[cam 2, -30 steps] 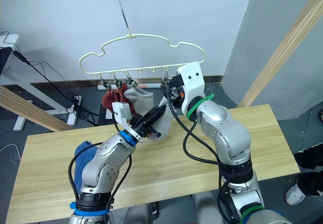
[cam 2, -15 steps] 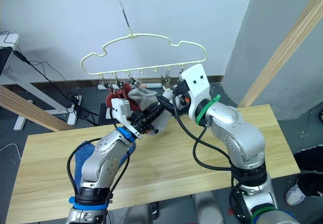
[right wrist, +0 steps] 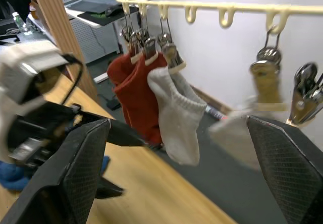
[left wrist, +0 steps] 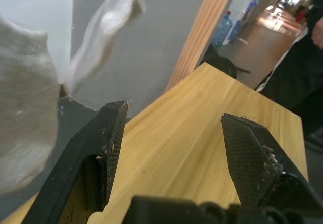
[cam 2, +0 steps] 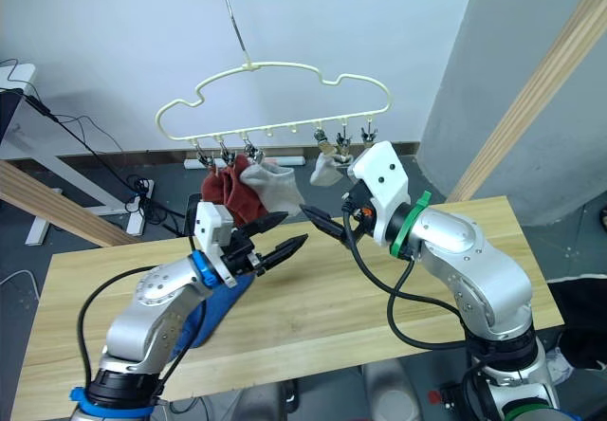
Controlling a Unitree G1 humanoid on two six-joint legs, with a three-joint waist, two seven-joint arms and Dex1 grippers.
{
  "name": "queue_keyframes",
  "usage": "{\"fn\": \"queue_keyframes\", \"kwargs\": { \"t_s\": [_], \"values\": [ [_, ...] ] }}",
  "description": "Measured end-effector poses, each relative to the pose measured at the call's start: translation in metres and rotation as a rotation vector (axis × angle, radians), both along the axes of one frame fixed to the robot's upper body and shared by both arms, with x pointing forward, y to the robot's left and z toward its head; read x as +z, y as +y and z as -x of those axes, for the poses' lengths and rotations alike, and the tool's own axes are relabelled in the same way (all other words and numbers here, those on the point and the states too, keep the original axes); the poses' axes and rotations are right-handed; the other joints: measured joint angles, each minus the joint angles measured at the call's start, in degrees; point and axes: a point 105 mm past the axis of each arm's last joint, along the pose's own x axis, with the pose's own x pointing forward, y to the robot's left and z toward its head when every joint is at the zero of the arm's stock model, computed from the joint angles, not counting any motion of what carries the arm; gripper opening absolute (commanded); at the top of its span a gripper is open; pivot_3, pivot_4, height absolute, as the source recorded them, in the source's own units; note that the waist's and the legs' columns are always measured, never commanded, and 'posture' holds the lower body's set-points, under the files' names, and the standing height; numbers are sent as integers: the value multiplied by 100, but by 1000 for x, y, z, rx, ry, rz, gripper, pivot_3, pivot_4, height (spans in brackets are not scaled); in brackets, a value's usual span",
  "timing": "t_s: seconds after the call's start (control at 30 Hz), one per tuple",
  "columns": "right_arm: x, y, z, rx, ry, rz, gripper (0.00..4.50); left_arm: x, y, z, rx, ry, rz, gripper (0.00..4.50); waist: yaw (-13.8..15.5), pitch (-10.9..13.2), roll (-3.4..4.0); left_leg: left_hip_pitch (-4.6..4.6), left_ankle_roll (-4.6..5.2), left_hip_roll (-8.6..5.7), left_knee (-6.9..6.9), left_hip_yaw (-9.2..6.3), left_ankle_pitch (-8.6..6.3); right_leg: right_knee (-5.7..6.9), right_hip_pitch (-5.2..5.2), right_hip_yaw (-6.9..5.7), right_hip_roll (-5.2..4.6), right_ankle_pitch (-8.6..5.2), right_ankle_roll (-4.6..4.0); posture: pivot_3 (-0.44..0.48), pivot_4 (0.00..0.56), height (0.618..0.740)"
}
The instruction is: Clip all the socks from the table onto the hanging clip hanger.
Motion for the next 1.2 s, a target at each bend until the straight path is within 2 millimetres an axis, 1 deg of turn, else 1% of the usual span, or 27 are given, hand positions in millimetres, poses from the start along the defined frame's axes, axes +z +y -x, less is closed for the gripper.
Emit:
{"fn": "queue_keyframes", "kwargs": {
  "t_s": [0.1, 0.2, 0.27, 0.3, 0.43, 0.63, 0.87, 1.2],
  "values": [
    [3, -2, -3, -39, -63, 0, 4500, 7, 6, 8, -38, 0, -45, 3260, -1, -2, -3, 0, -1, 1, 0, 1, 2, 0, -1, 1, 1, 0, 0, -210, 244, 740],
    [2, -8, -10, -104, -101, 6, 4500, 24, 16, 12, -46, -36, -85, 3260, 13, -3, -2, 0, -2, 1, -1, 1, 2, 1, -1, 1, 0, 0, 0, -203, 242, 740],
    [1, -9, -13, -129, -109, 2, 4500, 34, 14, 13, -51, -61, -85, 3260, 28, -4, -4, 0, -3, -1, 0, 3, 3, 0, -1, 2, -1, 0, 0, -201, 240, 740],
    [1, -9, -13, -131, -109, -5, 4130, 36, 13, 13, -56, -64, -80, 3313, 33, -4, -4, 0, -3, -1, 0, 3, 3, 0, 0, 2, -2, 0, 0, -201, 240, 740],
    [0, -10, -15, -149, -107, -8, 2940, 42, 10, 13, -57, -71, -74, 3313, 49, -5, -4, 0, -3, 1, -1, 0, 3, 1, -1, 0, -1, 1, -1, -202, 241, 740],
    [-2, -11, -19, -196, -95, -24, 2940, 48, 8, 13, -76, -74, -81, 3313, 65, -5, -4, 0, -3, 0, 0, 0, 3, 2, -1, 0, -1, 1, -1, -204, 242, 740],
    [-11, -16, -35, -302, -53, -32, 2940, 58, 6, 13, -96, -94, -90, 3313, 89, -6, -4, 0, -4, 0, 1, 1, 3, 3, -1, 1, -1, 1, -2, -197, 241, 740],
    [-9, -20, -55, -386, -77, -23, 2940, 57, 7, 13, -102, -88, -97, 3313, 107, -6, -4, 0, -4, 0, 1, 1, 3, 4, -1, 0, -2, 2, -2, -197, 241, 740]
  ]
}}
